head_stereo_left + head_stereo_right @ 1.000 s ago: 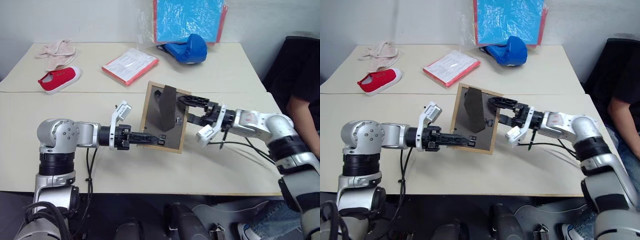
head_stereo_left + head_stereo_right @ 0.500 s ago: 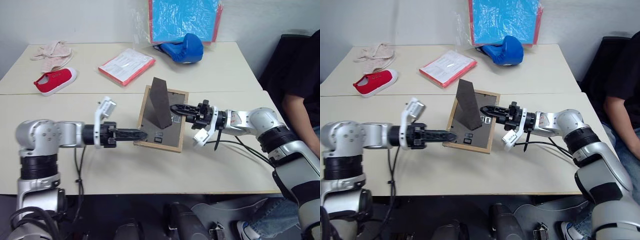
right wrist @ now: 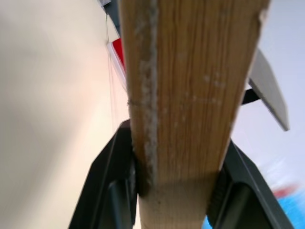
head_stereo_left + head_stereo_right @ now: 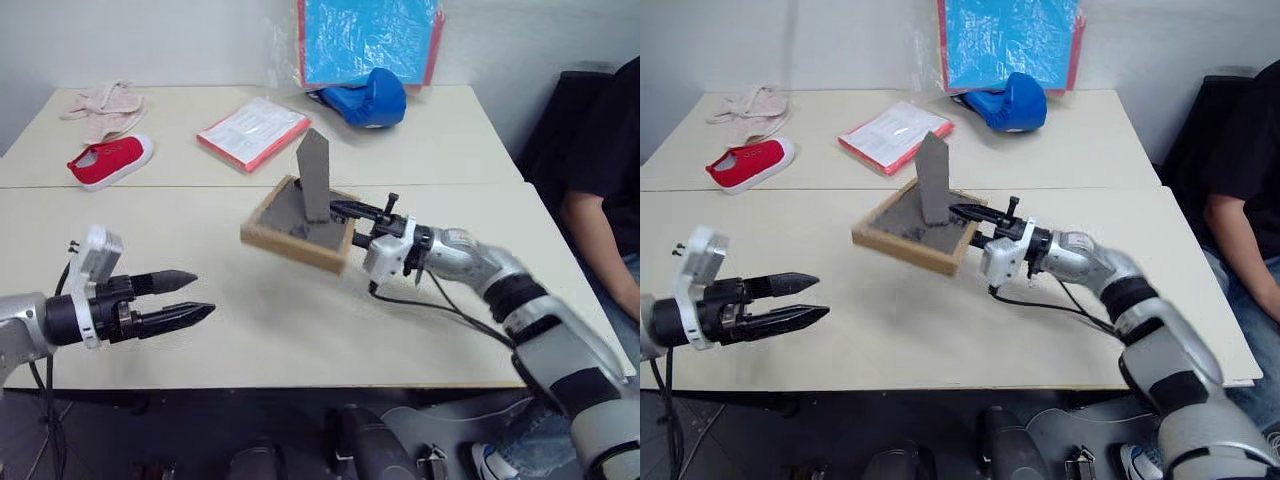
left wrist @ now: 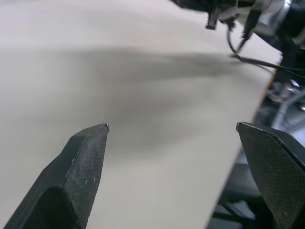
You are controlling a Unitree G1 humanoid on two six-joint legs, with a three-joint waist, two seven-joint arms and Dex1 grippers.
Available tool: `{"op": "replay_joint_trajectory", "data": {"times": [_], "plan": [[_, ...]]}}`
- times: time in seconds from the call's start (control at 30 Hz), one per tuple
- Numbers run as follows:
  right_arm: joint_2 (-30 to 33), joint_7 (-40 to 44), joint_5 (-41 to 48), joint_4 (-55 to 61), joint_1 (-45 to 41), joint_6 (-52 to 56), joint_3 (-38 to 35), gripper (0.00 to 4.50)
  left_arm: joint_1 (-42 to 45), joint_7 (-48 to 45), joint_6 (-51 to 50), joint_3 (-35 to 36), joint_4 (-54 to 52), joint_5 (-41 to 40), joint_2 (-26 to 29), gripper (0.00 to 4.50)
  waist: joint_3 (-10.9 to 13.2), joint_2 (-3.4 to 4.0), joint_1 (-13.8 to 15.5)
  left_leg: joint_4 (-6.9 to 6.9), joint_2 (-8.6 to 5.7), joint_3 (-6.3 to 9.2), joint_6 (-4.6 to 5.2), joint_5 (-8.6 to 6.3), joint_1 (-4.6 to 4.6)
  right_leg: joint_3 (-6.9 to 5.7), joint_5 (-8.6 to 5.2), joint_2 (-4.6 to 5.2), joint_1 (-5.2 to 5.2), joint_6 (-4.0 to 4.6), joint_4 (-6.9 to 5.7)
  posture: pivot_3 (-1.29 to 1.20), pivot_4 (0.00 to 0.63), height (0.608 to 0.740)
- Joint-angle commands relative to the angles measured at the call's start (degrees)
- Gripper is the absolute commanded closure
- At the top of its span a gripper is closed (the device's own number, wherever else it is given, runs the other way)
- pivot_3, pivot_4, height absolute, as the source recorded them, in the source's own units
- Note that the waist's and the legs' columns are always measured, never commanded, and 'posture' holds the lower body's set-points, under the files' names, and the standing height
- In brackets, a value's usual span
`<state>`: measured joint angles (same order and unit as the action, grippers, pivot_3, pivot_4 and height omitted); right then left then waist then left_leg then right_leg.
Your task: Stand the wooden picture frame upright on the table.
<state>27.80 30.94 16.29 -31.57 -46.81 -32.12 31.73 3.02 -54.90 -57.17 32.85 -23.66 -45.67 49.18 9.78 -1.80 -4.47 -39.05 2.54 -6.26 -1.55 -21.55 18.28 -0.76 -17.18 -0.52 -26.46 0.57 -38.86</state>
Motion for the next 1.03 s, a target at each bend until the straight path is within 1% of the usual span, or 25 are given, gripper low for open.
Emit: {"op": "replay_joint_trajectory", "data": {"times": [0.03,0.07,0.1,0.23,0.33,0.43,0.5,0.53,0.57,0.67,0.7,0.73,0.77,0.83,0.93,0.97,1.03], "plan": [[0.4,15.4,31.3,15.8,0.1,39.3,-9.3,3.24,2.2,3.0,2.4,2.0,-1.0,-2.3,-1.4,0.0,0.0,0.03,0.5,-0.02,0.0,0.02,0.05,-0.03,0.05,-0.04,0.01,0.03,-0.02,-0.02,0.0,0.0,0.15,0.74],[0.5,16.0,33.6,17.1,0.2,44.8,-11.0,3.24,2.3,3.4,2.5,2.1,-1.0,-2.8,-1.6,0.0,0.0,0.04,1.0,-0.02,0.01,0.03,0.1,-0.05,0.09,-0.1,0.02,0.05,-0.03,-0.02,0.05,0.0,0.15,0.74],[0.3,16.8,33.8,17.3,0.7,49.4,-11.7,3.24,2.7,4.1,2.8,2.0,-1.0,-3.1,-1.7,0.0,0.0,0.04,1.1,0.0,0.04,0.09,0.19,-0.11,0.13,-0.22,0.02,0.09,-0.03,-0.02,0.17,0.0,0.15,0.74],[-1.7,17.5,31.1,15.5,2.8,60.2,-12.8,3.24,4.2,5.6,3.2,0.7,-0.6,-4.1,-1.4,0.0,0.0,0.02,1.4,0.17,0.05,0.2,0.27,-0.16,0.23,-0.35,0.01,0.1,-0.02,-0.02,0.53,0.0,0.15,0.74],[-3.5,18.5,27.7,13.4,3.9,63.4,-13.6,3.24,4.8,5.4,3.8,-1.1,-0.7,-4.4,-0.9,0.0,0.0,0.02,1.3,0.18,0.04,0.2,0.29,-0.18,0.31,-0.37,0.02,0.12,-0.05,-0.03,0.63,0.0,0.15,0.74],[-5.0,19.3,22.4,11.2,4.7,62.3,-13.5,3.24,5.6,5.3,4.7,-3.0,-0.2,-3.9,-0.7,0.0,0.0,0.01,1.2,0.13,0.03,0.19,0.29,-0.18,0.31,-0.37,0.04,0.11,-0.05,-0.07,0.62,0.0,0.15,0.74],[-5.6,19.7,20.8,11.0,5.1,62.8,-14.3,2.53,6.0,5.4,5.0,-3.9,0.2,-3.7,-0.6,0.0,0.0,0.0,1.2,0.1,0.03,0.19,0.28,-0.17,0.24,-0.37,0.04,0.12,0.01,-0.07,0.57,0.0,0.15,0.74],[-5.3,20.2,20.5,12.2,5.5,63.6,-14.9,2.31,6.5,5.4,5.0,-4.5,0.7,-3.8,-0.4,0.0,0.0,0.0,1.3,0.1,0.02,0.2,0.27,-0.17,0.23,-0.37,0.04,0.11,0.03,-0.07,0.55,0.0,0.15,0.74],[-4.6,21.0,20.3,13.8,6.0,64.2,-15.5,2.05,6.9,5.4,4.9,-4.9,1.2,-4.0,-0.4,0.0,0.0,0.01,1.3,0.1,0.02,0.2,0.27,-0.16,0.25,-0.37,0.04,0.11,0.0,-0.07,0.55,0.0,0.15,0.74],[-2.4,22.3,19.5,18.2,7.1,66.1,-17.7,0.92,7.7,5.3,5.3,-5.7,2.2,-3.9,-0.1,0.0,0.0,0.01,1.3,0.13,0.02,0.21,0.26,-0.16,0.37,-0.38,0.04,0.11,-0.1,-0.07,0.6,0.0,0.15,0.74],[-1.8,22.5,19.3,19.3,7.3,66.8,-18.4,0.65,7.9,5.3,5.5,-5.9,2.4,-3.8,0.0,0.0,0.0,0.02,1.3,0.12,0.02,0.21,0.27,-0.17,0.43,-0.38,0.04,0.11,-0.13,-0.07,0.63,0.0,0.15,0.74],[-0.1,23.0,19.3,21.1,7.5,67.7,-19.3,0.31,8.1,5.2,5.9,-6.2,2.5,-3.6,0.1,0.0,0.0,0.02,1.3,0.11,0.02,0.21,0.28,-0.17,0.44,-0.39,0.05,0.12,-0.13,-0.09,0.65,0.0,0.15,0.74],[4.3,25.9,19.3,23.9,7.7,68.2,-20.8,0.02,8.5,4.8,6.4,-6.5,2.7,-3.3,0.3,0.0,0.0,0.05,1.4,0.1,0.02,0.21,0.29,-0.17,0.45,-0.39,0.06,0.12,-0.13,-0.1,0.67,0.0,0.15,0.74],[12.9,33.0,20.3,27.7,7.8,69.0,-23.9,0.02,9.0,4.2,7.1,-7.1,3.2,-2.9,0.7,0.0,0.1,0.17,1.7,0.09,0.0,0.25,0.32,-0.19,0.49,-0.41,0.07,0.13,-0.14,-0.12,0.73,0.0,0.15,0.74],[22.3,41.4,22.8,28.4,6.9,71.9,-27.8,0.02,9.8,3.2,8.9,-7.8,4.3,-2.0,1.8,0.0,0.1,0.23,2.7,0.12,0.0,0.34,0.38,-0.23,0.55,-0.51,0.09,0.13,-0.11,-0.16,0.93,0.0,0.15,0.74],[24.5,43.6,23.5,28.6,7.0,72.8,-28.9,0.02,10.3,3.0,9.3,-8.0,4.8,-1.8,2.2,0.0,0.1,0.23,2.8,0.12,0.0,0.35,0.4,-0.24,0.55,-0.53,0.09,0.12,-0.1,-0.16,0.96,0.0,0.15,0.74],[26.2,45.2,24.5,29.5,7.9,74.4,-30.6,0.02,11.6,2.8,11.0,-9.1,5.7,0.1,3.3,0.0,0.1,0.21,2.8,0.13,0.0,0.36,0.4,-0.24,0.54,-0.53,0.1,0.11,-0.08,-0.16,0.97,0.0,0.15,0.74]]}}
